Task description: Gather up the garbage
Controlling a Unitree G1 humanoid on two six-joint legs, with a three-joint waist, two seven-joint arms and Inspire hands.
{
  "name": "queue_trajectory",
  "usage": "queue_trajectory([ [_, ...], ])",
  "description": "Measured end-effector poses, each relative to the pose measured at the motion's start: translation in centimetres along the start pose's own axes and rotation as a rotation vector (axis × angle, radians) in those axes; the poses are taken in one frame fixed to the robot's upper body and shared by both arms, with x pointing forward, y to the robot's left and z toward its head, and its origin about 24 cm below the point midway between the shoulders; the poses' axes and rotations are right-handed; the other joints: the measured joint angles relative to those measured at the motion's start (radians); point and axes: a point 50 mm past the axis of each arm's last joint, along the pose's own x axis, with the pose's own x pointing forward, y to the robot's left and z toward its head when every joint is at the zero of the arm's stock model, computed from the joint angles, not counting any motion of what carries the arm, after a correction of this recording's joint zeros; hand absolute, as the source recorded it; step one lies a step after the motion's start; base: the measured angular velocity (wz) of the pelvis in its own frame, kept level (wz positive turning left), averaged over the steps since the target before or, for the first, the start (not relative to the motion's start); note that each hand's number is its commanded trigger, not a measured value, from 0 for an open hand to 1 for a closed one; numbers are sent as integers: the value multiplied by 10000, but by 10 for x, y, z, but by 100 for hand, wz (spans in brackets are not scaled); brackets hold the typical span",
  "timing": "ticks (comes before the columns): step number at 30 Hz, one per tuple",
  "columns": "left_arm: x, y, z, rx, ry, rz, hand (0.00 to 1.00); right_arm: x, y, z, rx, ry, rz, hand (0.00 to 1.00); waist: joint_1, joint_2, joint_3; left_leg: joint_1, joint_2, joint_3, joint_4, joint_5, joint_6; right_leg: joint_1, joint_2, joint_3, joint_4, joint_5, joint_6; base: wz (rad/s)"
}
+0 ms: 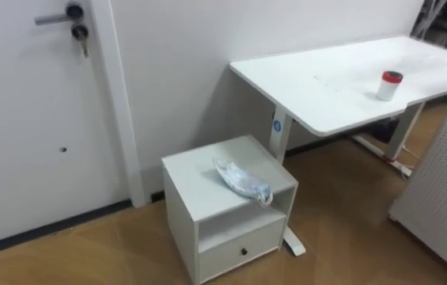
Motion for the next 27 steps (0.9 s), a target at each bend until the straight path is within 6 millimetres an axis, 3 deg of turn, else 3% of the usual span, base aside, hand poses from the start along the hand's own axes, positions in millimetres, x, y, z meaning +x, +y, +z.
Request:
queue_trajectory([
  [1, 0, -1, -4, 25, 86, -28, 0, 0, -3, 0, -7, 63, -130, 100, 128, -17, -26, -322, -176, 2, -1319, 476, -151, 61, -20, 228, 6, -96, 5, 10],
  [2, -1, -1, -7, 21, 155, -26, 0, 0, -3, 0, -21, 76, -163, 100, 197, -8, -21, -437, -202, -2, -1872, 904, -109, 105, -48, 301, 8, -156, 30, -27],
  [4, -2, -1, -20, -86, 491, -27, 0, -1, -3, 0, -175, 100, -172, 100, 330, -14, -29, -461, -238, 45, -2861, 2345, 25, 364, -219, 598, -48, -400, 277, -42],
  [6, -2, -2, -20, -72, 378, -28, 0, -1, -5, -3, -164, 161, -259, 100, 322, -127, -104, -423, -321, 249, -2545, 2708, 460, 562, -403, 635, -269, -528, 449, -29],
  [7, -2, -2, -19, -71, 275, -20, 0, -1, -5, -3, -163, 158, -281, 100, 315, -75, -146, -453, -386, 277, -2310, 2580, 481, 676, -453, 645, -377, -552, 494, -30],
  [9, -1, 1, -8, -126, -180, 70, 0, -1, -3, -1, -173, 79, -341, 100, 319, -280, -45, -572, -419, 562, -1376, 1862, 690, 937, -696, 568, -552, -514, 644, -30],
  [10, -1, 2, -3, -217, -345, 108, 0, 0, -3, 0, -194, 13, -349, 100, 315, -240, -11, -651, -392, 563, -1077, 1684, 720, 1017, -709, 594, -561, -503, 663, -21],
  [11, 0, 5, 6, -244, -658, 165, 0, 0, -2, 2, -214, -76, -368, 100, 278, -226, 18, -797, -290, 638, -478, 1265, 754, 1085, -791, 638, -473, -522, 701, -28],
  [13, 1, 10, 23, -383, -1130, 264, 0, 0, 1, 6, -576, -185, -380, 100, 396, -158, -67, -715, -239, 900, -35, 495, 803, 972, -1047, 568, 272, -678, 990, -33],
  [14, 1, 11, 27, -406, -1236, 292, 0, 0, 1, 6, -607, -198, -409, 100, 394, -172, -62, -609, -274, 957, -15, 330, 825, 894, -1139, 560, 650, -690, 1011, -21],
  [15, 1, 12, 33, -456, -1436, 359, 0, 1, 1, 8, -597, -269, -477, 100, 433, -187, -82, -401, -367, 1078, 1, 92, 875, 567, -1357, 485, 1685, -609, 1168, -15],
  [16, 0, 14, 38, -546, -1626, 477, 0, 1, 2, 11, -611, -455, -574, 100, 431, -260, -37, -151, -462, 1165, -10, -94, 967, 87, -1585, 375, 2959, -278, 1481, -16],
  [17, 0, 15, 40, -538, -1698, 559, 0, 1, 2, 13, -621, -563, -615, 100, 434, -171, -22, -25, -472, 1221, -11, -197, 1002, -156, -1697, 389, 3631, 13, 1465, -16],
  [18, 0, 18, 44, -509, -1853, 724, 0, 1, 3, 17, -622, -753, -660, 100, 470, -165, -17, 279, -504, 1275, -109, -359, 1058, -596, -1861, 419, 4671, 802, 1419, -16],
  [19, 0, 19, 44, -554, -1872, 824, 0, 1, 2, 16, -599, -779, -679, 100, 472, -92, -4, 463, -521, 1274, -214, -405, 1072, -776, -1924, 395, 5096, 1265, 1379, -16],
  [20, 0, 22, 47, -540, -1968, 1066, 0, 1, 3, 17, -555, -904, -665, 100, 476, 1, -35, 811, -514, 1230, -506, -453, 1108, -1098, -1968, 342, 5650, 2005, 1248, -18],
  [21, -1, 24, 49, -431, -2109, 1346, 0, 1, 5, 20, -556, -1083, -587, 100, 590, 77, -54, 1084, -466, 1220, -870, -446, 1096, -1553, -1983, 127, 5899, 1812, 1224, -16],
  [22, -1, 25, 50, -450, -2184, 1459, 0, 1, 6, 23, -571, -1195, -537, 100, 565, 97, -38, 1150, -395, 1204, -1004, -431, 1076, -1883, -1962, -14, 5940, 1493, 1166, -9],
  [23, -2, 28, 55, -501, -2353, 1658, 0, 1, 9, 29, -595, -1508, -418, 100, 487, 267, -26, 1296, -269, 1192, -1254, -392, 1048, -2454, -1814, -315, 5714, 1032, 1096, 4],
  [24, -3, 30, 60, -596, -2569, 1763, 0, 1, 11, 32, -654, -1700, -360, 100, 457, 284, -45, 1366, -187, 1157, -1464, -361, 1005, -2913, -1661, -499, 5004, 772, 1056, 6],
  [25, -4, 31, 64, -663, -2712, 1841, 0, 1, 12, 34, -696, -1720, -353, 100, 457, 261, -32, 1420, -144, 1149, -1537, -357, 996, -3071, -1604, -581, 4484, 741, 1041, 0],
  [26, -5, 33, 71, -898, -3005, 1965, 0, 2, 15, 35, -843, -1756, -316, 100, 459, 216, -13, 1517, -95, 1133, -1735, -329, 935, -3246, -1489, -664, 3099, 755, 1021, 5],
  [27, -7, 33, 77, -1089, -3337, 2015, 0, 2, 16, 35, -932, -1848, -283, 100, 441, 158, -5, 1630, -81, 1107, -1904, -332, 847, -3251, -1391, -671, 1477, 1110, 973, 9],
])
